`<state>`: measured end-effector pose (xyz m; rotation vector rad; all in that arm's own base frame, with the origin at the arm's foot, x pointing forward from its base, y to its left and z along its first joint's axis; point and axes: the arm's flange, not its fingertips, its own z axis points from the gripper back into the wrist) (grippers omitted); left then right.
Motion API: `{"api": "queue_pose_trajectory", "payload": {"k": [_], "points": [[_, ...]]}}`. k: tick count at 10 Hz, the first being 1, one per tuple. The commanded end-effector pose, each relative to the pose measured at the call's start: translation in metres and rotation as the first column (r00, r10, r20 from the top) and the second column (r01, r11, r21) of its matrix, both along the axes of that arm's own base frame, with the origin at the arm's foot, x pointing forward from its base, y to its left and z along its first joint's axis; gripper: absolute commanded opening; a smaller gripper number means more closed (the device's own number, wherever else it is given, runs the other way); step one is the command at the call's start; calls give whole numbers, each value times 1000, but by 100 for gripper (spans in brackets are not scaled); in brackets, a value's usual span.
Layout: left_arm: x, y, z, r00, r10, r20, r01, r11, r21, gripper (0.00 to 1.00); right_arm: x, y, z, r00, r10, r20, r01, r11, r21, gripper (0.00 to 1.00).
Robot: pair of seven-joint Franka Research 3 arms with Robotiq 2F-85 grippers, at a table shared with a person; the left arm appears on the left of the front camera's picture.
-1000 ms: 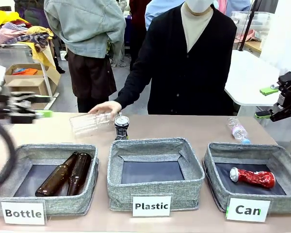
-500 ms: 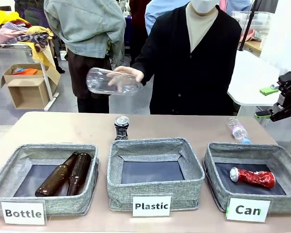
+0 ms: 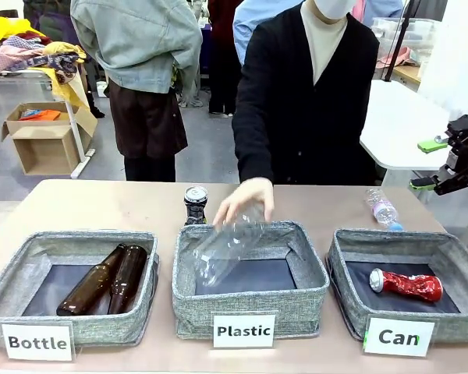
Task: Sort the can waste into the basket.
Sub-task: Pick up the can waste from the table and place it in the right Fabric basket.
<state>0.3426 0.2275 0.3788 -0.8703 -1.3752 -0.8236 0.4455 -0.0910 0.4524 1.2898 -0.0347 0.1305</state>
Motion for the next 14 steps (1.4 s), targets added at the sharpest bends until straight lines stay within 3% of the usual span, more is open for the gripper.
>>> {"api": "queue_pose_trajectory", "payload": {"k": [1,3,4,7,9,14], "points": [[21,-32,9,1000,1,-12,0,1000,30,100,0,-2,2,1000,16,16,-16,1000,5,100],[47,-79,12,997,-55,-57,59,995,77,100,0,-2,2,1000,16,16,-16,1000,5,100],[57,-110,14,997,-35,-73,44,990,133,100,0,-2,2,1000,16,16,-16,1000,5,100],[89,-198,13,987,-104,-127,138,943,302,100,0,-2,2,1000,16,16,-16,1000,5,100],[108,-254,14,990,-107,-89,133,918,374,100,0,-2,2,1000,16,16,-16,1000,5,100],[161,-357,-13,978,-177,-110,208,862,462,100,0,-2,2,1000,16,16,-16,1000,5,100]]}}
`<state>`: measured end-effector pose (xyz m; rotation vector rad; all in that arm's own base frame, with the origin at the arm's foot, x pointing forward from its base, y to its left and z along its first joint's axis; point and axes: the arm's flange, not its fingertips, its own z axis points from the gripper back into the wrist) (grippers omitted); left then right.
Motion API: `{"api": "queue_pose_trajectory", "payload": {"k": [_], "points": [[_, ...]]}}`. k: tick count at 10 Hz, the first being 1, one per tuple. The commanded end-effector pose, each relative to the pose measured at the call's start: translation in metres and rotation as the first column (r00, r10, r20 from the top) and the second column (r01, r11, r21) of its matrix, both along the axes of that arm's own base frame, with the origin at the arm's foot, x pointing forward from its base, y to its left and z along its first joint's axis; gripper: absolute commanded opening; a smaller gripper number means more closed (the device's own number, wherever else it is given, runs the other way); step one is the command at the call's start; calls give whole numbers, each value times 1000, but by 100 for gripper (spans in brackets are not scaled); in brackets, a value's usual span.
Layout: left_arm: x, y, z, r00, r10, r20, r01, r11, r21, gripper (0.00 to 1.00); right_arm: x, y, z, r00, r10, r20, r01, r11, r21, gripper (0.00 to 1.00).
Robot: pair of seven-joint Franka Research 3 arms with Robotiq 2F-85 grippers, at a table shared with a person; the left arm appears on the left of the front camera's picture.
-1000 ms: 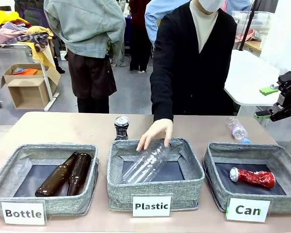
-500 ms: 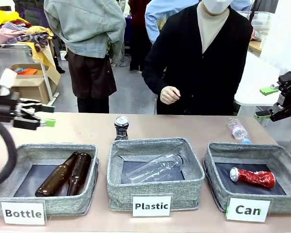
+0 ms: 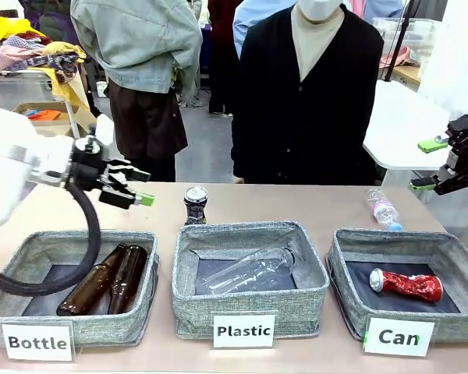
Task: Sort the can waste into the basket.
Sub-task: Pick up the can waste from the table and place it in the right Fabric basket.
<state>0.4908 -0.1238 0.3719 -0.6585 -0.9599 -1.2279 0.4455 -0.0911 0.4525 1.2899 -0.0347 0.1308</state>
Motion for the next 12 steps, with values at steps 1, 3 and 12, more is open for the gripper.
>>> {"api": "queue_pose_trajectory", "payload": {"k": [1,3,12], "points": [[15,-19,-14,1000,1,13,-1,1000,18,100,0,-2,2,1000,16,16,-16,1000,5,100],[26,-44,-32,999,-30,-18,31,999,32,100,0,-2,2,1000,16,16,-16,1000,5,100],[77,-63,-70,995,-20,-97,17,999,-30,100,0,-2,2,1000,16,16,-16,1000,5,100]]}}
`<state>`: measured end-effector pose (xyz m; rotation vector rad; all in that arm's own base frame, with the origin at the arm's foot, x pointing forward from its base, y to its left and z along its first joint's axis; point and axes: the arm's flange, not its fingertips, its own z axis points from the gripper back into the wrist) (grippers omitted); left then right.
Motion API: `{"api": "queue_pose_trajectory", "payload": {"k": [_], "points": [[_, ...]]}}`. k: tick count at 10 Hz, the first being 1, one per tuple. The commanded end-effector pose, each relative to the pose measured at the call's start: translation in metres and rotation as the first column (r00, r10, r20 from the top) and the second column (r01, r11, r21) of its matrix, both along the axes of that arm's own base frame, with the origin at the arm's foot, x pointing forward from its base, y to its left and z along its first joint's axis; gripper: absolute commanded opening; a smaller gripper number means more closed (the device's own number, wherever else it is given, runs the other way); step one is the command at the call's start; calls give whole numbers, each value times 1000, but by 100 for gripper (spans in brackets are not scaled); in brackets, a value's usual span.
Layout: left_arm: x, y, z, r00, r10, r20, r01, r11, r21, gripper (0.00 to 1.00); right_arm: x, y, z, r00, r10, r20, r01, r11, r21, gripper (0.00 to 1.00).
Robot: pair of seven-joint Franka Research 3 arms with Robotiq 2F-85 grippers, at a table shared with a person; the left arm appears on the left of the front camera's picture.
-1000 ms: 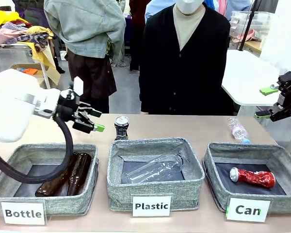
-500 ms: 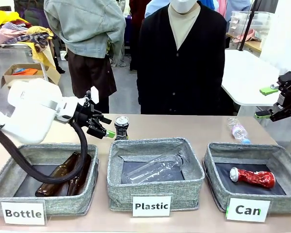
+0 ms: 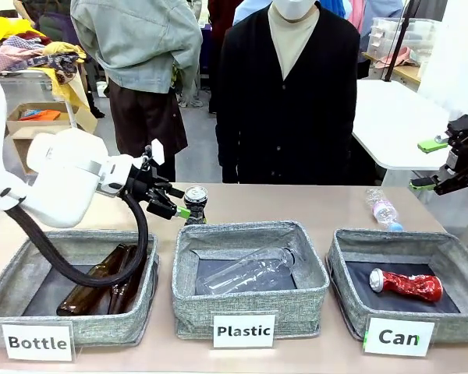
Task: Sort the can waste into the basket.
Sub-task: Pick up the can waste from the table and place it in the right Fabric basket.
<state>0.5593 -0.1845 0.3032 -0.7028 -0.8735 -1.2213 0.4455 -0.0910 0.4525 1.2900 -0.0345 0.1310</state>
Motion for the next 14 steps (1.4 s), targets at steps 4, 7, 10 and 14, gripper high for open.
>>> {"api": "queue_pose_trajectory", "payload": {"k": [4,7,10,14], "points": [[23,-21,-12,997,-44,-56,41,997,-60,100,0,-2,2,1000,16,16,-16,1000,5,100],[22,-27,-17,995,-74,-64,70,996,-53,57,0,-2,2,1000,16,16,-16,1000,5,100],[23,-30,-20,992,-104,-70,101,994,-52,0,0,-2,2,1000,16,16,-16,1000,5,100],[17,-26,-11,992,-118,-53,113,990,-85,0,0,-2,2,1000,16,16,-16,1000,5,100]]}}
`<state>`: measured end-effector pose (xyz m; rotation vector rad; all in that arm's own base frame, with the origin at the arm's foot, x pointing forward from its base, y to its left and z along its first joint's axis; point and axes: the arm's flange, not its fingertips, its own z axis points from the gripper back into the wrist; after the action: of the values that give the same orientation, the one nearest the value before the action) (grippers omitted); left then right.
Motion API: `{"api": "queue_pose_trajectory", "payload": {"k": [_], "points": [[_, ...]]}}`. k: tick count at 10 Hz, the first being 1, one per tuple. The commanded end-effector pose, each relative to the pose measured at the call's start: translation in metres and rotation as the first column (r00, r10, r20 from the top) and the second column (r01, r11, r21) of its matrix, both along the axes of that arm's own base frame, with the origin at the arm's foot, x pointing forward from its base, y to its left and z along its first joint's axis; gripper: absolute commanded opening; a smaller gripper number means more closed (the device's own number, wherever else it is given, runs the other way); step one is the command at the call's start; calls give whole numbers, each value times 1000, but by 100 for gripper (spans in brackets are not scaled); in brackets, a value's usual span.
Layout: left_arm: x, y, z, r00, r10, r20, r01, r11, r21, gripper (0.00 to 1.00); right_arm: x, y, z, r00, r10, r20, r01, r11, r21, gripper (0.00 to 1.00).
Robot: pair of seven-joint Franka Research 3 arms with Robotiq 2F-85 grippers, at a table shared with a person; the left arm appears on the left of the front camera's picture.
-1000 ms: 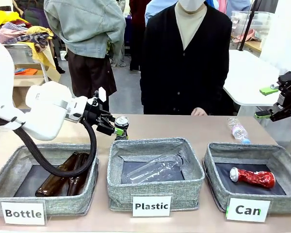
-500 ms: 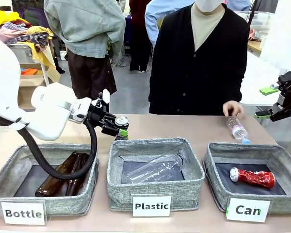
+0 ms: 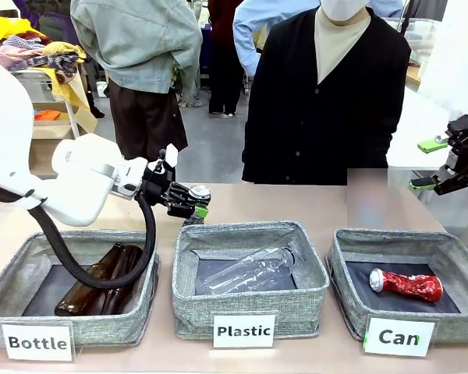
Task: Sort the can waste into the basket.
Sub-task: Pick up the can waste from the table and place it in the right Fabric basket.
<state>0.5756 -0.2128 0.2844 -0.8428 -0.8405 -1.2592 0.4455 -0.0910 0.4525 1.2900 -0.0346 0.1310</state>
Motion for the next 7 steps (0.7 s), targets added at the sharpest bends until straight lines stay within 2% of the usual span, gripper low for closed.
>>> {"api": "queue_pose_trajectory", "payload": {"k": [1,3,4,5,7], "points": [[-8,6,16,1000,-14,24,14,1000,-27,0,0,-2,2,1000,16,16,-16,1000,5,100],[-35,26,52,997,21,74,-17,999,-42,0,0,-2,2,1000,16,16,-16,1000,5,100],[-54,44,74,996,70,61,-68,997,-34,0,0,-2,2,1000,16,16,-16,1000,5,100],[-80,69,101,989,118,85,-115,993,-36,0,0,-2,2,1000,16,16,-16,1000,5,100],[-131,123,142,982,107,156,-103,994,-32,0,0,-2,2,1000,16,16,-16,1000,5,100]]}}
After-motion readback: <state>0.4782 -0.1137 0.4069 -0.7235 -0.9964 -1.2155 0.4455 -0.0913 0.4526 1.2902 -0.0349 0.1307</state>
